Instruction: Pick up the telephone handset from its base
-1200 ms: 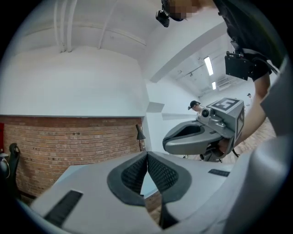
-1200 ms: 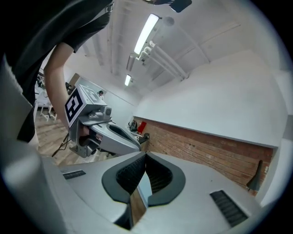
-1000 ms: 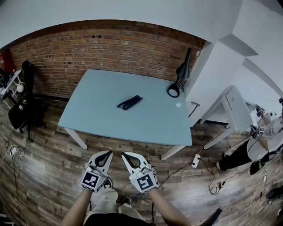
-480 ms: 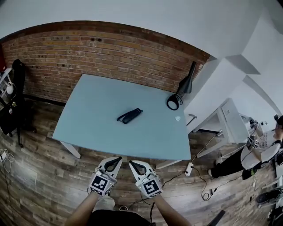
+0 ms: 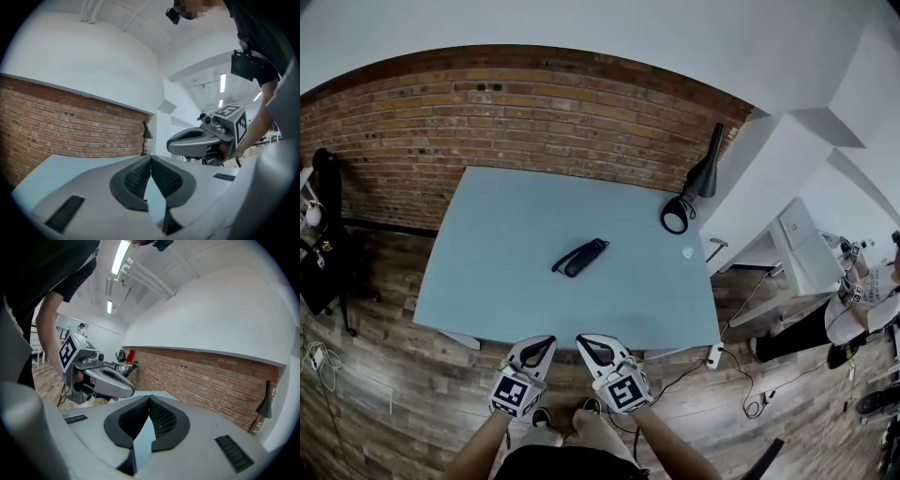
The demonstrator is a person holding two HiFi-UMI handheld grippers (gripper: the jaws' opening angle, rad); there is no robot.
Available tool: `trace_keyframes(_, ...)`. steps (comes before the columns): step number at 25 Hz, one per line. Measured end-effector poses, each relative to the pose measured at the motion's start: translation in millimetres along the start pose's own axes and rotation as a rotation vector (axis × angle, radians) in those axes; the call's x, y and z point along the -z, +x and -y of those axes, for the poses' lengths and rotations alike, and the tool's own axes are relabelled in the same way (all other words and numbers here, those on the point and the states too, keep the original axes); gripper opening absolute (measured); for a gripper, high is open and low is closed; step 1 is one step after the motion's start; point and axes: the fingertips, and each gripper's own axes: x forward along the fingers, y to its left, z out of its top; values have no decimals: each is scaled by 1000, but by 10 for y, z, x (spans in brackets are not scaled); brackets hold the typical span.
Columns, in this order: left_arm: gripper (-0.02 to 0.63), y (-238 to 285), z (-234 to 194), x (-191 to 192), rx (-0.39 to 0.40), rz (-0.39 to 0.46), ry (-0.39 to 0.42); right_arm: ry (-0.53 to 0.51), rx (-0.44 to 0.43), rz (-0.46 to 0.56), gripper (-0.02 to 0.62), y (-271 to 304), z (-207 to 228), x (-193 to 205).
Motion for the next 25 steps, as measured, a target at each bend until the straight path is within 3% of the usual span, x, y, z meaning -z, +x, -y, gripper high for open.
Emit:
trace_keyframes(6,26,750,-269,-68,-54,-21,35,54,-1,44,15,219,670,289)
trace_keyframes(16,26,1758,-554,-196,-185,-53,50,5,-121,60,15,378,1651,605)
trace_keyframes(21,26,1885,-692,-91,-168,-78,54,51,-107,28,15,544,1772,750)
trace_keyframes(25,26,2080,-932,4,-112,-101,57,73,-62,-14,15,790,1947,886)
